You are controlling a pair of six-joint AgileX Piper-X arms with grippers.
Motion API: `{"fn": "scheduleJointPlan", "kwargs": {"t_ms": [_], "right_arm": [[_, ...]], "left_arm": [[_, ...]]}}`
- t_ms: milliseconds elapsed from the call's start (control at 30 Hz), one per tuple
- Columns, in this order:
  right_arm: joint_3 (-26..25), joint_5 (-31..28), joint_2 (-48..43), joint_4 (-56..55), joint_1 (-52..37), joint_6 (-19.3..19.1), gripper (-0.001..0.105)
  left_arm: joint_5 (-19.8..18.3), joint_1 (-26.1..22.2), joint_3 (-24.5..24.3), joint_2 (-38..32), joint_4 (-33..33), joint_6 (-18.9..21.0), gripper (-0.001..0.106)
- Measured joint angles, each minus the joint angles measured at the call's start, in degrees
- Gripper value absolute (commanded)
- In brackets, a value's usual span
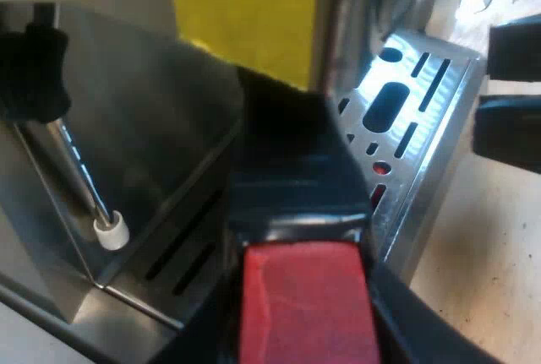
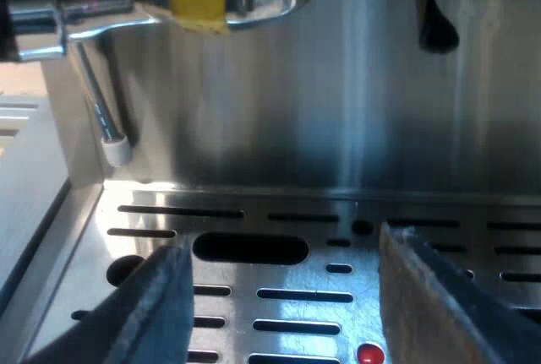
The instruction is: Put the handle in the coffee machine
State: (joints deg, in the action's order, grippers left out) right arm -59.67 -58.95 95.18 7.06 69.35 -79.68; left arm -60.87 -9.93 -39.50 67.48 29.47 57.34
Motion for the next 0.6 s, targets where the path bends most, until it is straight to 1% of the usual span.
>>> {"fn": "scheduleJointPlan", "kwargs": {"t_ms": [33, 233, 267, 300, 367, 400, 467, 533, 600], "right_arm": [[0.3, 0.8, 0.0, 0.0, -0.2, 0.0, 0.051], [1.2, 1.2, 0.0, 0.8, -0.7, 0.0, 0.051], [3.1, 1.4, 1.0, 5.9, -1.2, -0.2, 0.051], [3.2, 2.4, 1.8, 7.8, -1.2, -1.4, 0.05], [3.2, 6.1, 4.7, 13.7, -1.3, -6.5, 0.041], [3.2, 7.0, 5.5, 15.4, -1.4, -7.8, 0.038], [3.2, 8.6, 8.2, 22.1, -1.6, -12.2, 0.029], [3.2, 8.8, 9.9, 27.8, -2.4, -14.9, 0.026], [3.2, 8.7, 10.9, 31.9, -3.3, -16.1, 0.027]], "left_arm": [[0.0, 0.0, 0.0, 0.0, 0.0, 0.0, 0.0], [0.0, 0.0, 0.0, 0.0, 0.0, -0.4, 0.0], [0.0, 0.0, 0.0, 0.0, 0.0, -0.5, 0.0], [0.0, 0.0, 0.0, 0.0, -0.2, -0.6, 0.0], [0.0, 0.0, 0.0, 0.0, -0.2, -0.6, 0.0], [0.0, 0.0, 0.0, 0.0, -0.2, -0.6, 0.0], [0.0, 0.0, 0.0, 0.0, -0.2, -0.6, 0.0], [0.0, 0.0, 0.0, 0.0, -0.2, -0.6, 0.0], [0.2, 0.0, 0.0, 0.0, -0.2, -0.6, 0.0]]}}
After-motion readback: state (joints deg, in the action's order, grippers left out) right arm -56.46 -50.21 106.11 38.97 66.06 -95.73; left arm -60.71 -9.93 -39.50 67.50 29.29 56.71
